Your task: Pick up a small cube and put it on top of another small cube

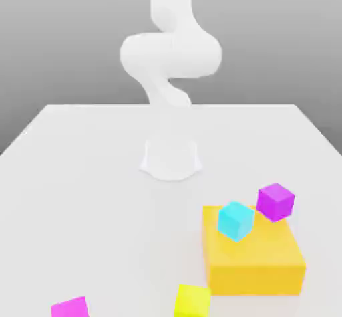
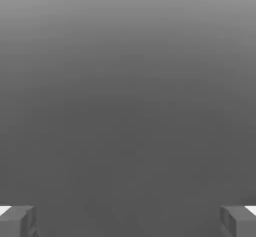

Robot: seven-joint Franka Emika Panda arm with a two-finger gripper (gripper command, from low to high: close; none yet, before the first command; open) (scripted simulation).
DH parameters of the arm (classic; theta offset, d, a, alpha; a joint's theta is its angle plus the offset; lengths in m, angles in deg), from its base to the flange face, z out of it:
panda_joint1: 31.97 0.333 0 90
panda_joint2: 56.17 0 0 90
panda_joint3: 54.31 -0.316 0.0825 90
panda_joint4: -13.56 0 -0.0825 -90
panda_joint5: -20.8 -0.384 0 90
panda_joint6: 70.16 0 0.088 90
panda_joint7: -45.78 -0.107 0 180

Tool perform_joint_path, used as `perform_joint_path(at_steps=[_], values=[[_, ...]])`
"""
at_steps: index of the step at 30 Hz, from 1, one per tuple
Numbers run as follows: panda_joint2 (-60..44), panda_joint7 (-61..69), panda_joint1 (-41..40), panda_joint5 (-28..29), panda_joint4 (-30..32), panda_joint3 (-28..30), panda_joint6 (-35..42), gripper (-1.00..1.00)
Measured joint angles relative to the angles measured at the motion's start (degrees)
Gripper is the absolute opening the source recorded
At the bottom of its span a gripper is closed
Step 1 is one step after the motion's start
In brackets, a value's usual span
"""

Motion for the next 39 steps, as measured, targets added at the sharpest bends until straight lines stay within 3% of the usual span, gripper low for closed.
perform_joint_path(at_steps=[10,19,24,30,34,35,39], values=[[-21.2,-19.6,-10.0,5.8,-1.5,-4.8,-4.9,0.0],[-39.8,-35.7,-14.8,9.3,-2.9,-4.2,-9.3,0.0],[-49.8,-42.5,-16.0,8.1,-3.5,-3.2,-12.1,0.0],[-61.2,-48.0,-17.7,2.8,-4.2,-2.4,-15.8,0.0],[-69.4,-49.2,-17.6,2.6,-5.6,-1.8,-21.6,0.0],[-70.9,-49.3,-17.4,2.8,-5.9,-1.6,-22.8,-1.0],[-70.9,-49.3,-17.4,2.7,-5.9,-1.6,-22.9,-1.0]])
